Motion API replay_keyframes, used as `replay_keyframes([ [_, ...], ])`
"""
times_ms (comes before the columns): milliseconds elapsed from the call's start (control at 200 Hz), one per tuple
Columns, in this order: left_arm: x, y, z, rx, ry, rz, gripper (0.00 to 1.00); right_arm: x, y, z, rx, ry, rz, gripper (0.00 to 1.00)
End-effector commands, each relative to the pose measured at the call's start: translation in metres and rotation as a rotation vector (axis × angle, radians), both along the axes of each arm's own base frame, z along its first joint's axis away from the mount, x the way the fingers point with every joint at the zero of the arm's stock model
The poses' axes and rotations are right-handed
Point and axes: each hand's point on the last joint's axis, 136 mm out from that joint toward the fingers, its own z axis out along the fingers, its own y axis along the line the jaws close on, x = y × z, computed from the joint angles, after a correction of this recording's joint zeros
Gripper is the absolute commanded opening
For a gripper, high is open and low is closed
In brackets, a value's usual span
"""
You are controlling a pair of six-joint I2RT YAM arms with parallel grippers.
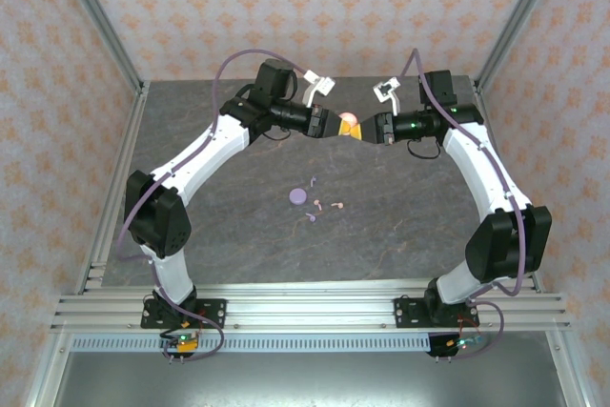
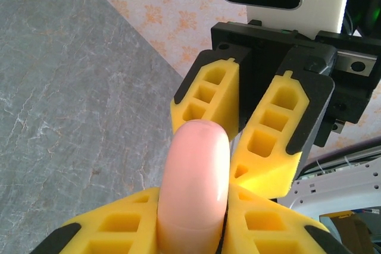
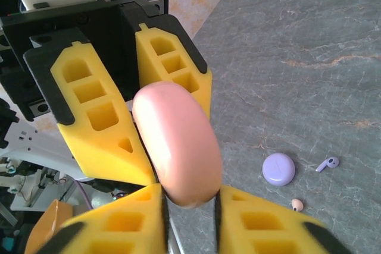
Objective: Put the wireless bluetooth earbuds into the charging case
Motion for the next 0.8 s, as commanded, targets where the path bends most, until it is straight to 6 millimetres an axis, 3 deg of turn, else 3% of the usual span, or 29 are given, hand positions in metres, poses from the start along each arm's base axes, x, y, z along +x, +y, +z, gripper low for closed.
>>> replay_keyframes([
  [0, -0.006, -0.002, 0.015, -0.011, -0.057, -0.02, 0.24, 0.002, -0.002, 0.018, -0.023, -0.09, -0.031, 0.34],
  [175, -0.013, 0.004, 0.011, 0.038, -0.094, -0.044, 0.25, 0.002, -0.01, 0.017, -0.074, -0.117, -0.099, 0.45],
  [450, -0.019, 0.007, 0.012, 0.039, -0.287, -0.091, 0.19, -0.003, -0.02, 0.019, -0.133, -0.136, -0.153, 0.5],
  [576, -0.032, 0.007, 0.016, 0.025, -0.467, -0.144, 0.18, -0.008, -0.017, 0.019, -0.132, -0.132, -0.135, 0.51],
  [796, -0.034, 0.007, 0.014, 0.028, -0.482, -0.164, 0.18, -0.022, -0.004, 0.018, -0.124, -0.142, -0.057, 0.56],
])
